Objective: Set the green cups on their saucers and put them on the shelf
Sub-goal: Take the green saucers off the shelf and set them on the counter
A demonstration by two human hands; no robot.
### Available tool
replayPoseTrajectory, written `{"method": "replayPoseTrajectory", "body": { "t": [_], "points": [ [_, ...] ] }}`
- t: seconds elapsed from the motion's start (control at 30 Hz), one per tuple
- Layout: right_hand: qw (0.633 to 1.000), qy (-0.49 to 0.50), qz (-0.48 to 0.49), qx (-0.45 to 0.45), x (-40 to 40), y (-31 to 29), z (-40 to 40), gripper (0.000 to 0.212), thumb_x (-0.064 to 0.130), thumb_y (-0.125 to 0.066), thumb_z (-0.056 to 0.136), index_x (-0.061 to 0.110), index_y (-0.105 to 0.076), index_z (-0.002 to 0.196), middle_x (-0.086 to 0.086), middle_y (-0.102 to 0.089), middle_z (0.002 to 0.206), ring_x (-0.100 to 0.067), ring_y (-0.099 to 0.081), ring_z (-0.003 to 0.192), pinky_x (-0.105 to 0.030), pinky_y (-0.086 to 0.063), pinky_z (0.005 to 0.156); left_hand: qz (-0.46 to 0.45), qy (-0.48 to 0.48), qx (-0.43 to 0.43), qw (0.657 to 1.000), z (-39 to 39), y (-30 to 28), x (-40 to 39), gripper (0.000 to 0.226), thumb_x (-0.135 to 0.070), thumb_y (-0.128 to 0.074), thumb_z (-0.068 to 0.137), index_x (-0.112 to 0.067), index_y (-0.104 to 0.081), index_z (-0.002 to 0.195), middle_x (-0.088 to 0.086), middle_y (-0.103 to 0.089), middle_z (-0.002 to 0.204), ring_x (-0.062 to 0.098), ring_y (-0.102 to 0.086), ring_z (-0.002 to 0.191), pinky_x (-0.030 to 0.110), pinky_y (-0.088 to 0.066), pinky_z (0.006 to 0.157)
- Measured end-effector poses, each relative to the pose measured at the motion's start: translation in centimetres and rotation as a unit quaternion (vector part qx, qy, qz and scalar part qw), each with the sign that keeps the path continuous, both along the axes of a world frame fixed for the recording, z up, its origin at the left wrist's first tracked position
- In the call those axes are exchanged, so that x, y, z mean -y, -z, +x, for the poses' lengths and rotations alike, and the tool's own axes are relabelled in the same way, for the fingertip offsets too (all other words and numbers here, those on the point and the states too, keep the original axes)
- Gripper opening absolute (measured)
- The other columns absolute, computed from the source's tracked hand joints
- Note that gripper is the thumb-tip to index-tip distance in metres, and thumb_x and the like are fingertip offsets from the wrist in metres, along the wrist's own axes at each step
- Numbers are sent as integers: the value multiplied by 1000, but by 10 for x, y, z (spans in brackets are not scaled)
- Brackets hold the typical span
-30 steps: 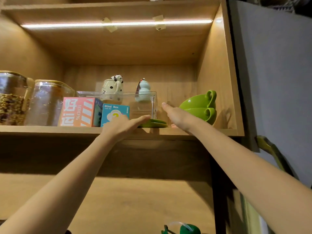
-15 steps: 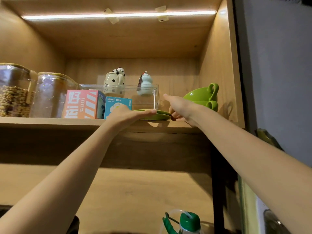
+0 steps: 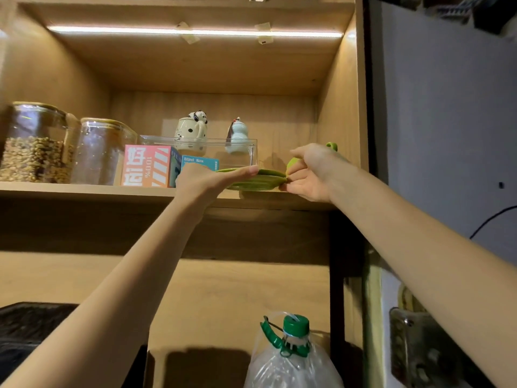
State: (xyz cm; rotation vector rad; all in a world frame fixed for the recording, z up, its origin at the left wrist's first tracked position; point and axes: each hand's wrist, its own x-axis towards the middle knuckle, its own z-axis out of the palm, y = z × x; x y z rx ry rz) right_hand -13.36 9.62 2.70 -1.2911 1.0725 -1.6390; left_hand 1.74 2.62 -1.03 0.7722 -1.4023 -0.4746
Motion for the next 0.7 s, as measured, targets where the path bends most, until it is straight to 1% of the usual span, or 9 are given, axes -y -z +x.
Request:
{"method": "replayPoseTrajectory", "body": {
  "t": [0.1,0.17,0.23,0.33,0.4,0.47,0.5,0.6,0.7],
  "points": [
    [997,-33,-8,68,-17,16,-3,41,4,-32,96,-6,-34,136,-24,-38,146,-38,-41,132,-45,-39,106,10,25,-35,999,3,23,-17,96,-63,-80,24,-8,-62,101,9,-66,107,14,-60,95,26,-53,82],
    [990,-46,-9,133,-27,33,-5,40,-4,-31,94,-9,-35,134,-25,-39,144,-39,-40,132,-47,-37,105,13,28,-29,999,5,43,-27,85,-66,-79,24,-16,-64,91,7,-68,102,15,-61,95,35,-54,87],
    [988,-28,7,151,-34,54,-7,36,-6,-34,93,-11,-39,129,-26,-46,139,-39,-47,126,-46,-43,98,12,17,-11,1000,5,67,-40,86,-68,-77,28,-14,-64,94,9,-67,103,20,-61,100,37,-53,89],
    [990,-6,49,136,-41,91,-12,36,-5,-39,93,-8,-44,128,-24,-53,133,-35,-55,120,-39,-49,91,2,13,-6,1000,6,105,-58,111,-61,-73,32,-2,-51,124,9,-60,114,20,-56,104,24,-47,83],
    [991,-4,71,117,-43,118,-16,33,-5,-43,91,-9,-49,123,-25,-58,124,-31,-63,105,-34,-54,80,-7,6,10,1000,6,129,-69,98,-50,-76,41,-4,-51,124,4,-60,110,17,-55,103,15,-45,77],
    [990,-1,92,108,-41,147,-20,29,-7,-47,88,-11,-52,117,-26,-64,105,-28,-67,77,-28,-58,54,-10,-1,45,999,6,154,-81,75,-37,-81,51,-12,-56,117,-10,-58,94,8,-57,94,7,-44,69],
    [989,-2,103,111,-40,161,-20,29,-9,-49,87,-13,-53,115,-26,-65,95,-27,-67,66,-27,-56,43,-13,0,62,998,5,168,-84,79,-33,-82,53,-11,-52,122,-17,-56,89,-1,-58,89,3,-44,68],
    [984,3,122,132,-40,203,-21,25,-13,-54,82,-17,-55,107,-24,-65,74,-23,-68,45,-26,-54,38,-2,-10,75,997,6,214,-93,90,-29,-84,52,-4,-46,129,-26,-55,84,-21,-54,71,-4,-38,62],
    [982,4,141,122,-48,246,-22,16,-12,-60,78,-15,-60,94,-18,-70,60,-18,-68,44,-24,-56,43,45,-18,66,997,10,260,-103,109,-44,-84,45,-12,-36,137,-5,-63,121,1,-56,107,14,-41,87]
  ]
}}
